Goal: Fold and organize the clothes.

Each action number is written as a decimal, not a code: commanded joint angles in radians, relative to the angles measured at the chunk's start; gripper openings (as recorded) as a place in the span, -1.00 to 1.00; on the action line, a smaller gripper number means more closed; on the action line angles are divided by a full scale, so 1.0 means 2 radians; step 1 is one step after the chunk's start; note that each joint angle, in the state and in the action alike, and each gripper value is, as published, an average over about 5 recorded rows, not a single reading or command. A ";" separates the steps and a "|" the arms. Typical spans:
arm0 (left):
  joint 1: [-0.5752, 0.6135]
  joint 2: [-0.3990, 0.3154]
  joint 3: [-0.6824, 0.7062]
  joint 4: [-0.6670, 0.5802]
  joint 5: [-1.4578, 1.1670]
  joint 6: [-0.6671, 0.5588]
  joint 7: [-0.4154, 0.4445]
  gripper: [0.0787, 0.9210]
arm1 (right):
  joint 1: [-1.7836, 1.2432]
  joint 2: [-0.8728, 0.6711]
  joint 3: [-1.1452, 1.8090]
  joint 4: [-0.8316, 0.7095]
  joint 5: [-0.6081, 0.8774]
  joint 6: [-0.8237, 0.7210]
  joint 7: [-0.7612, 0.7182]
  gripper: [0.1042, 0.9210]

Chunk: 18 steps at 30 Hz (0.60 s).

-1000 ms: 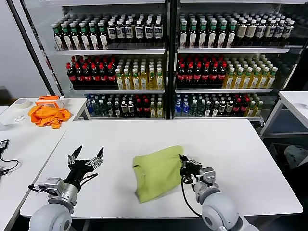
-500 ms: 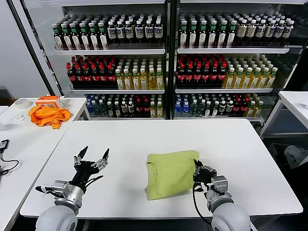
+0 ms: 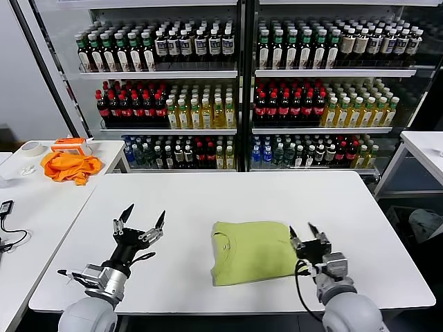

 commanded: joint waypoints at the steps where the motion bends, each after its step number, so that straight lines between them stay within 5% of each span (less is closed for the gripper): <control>1: -0.007 0.001 0.012 0.017 0.089 -0.039 0.005 0.77 | -0.004 0.022 0.069 -0.034 -0.084 0.094 -0.056 0.23; 8: -0.033 -0.003 0.054 0.035 0.070 -0.050 -0.005 0.77 | -0.002 0.030 0.105 -0.111 -0.157 0.186 -0.066 0.68; 18: -0.042 -0.014 0.063 0.048 0.036 -0.076 0.024 0.77 | -0.008 0.036 0.111 -0.111 -0.144 0.196 -0.091 0.76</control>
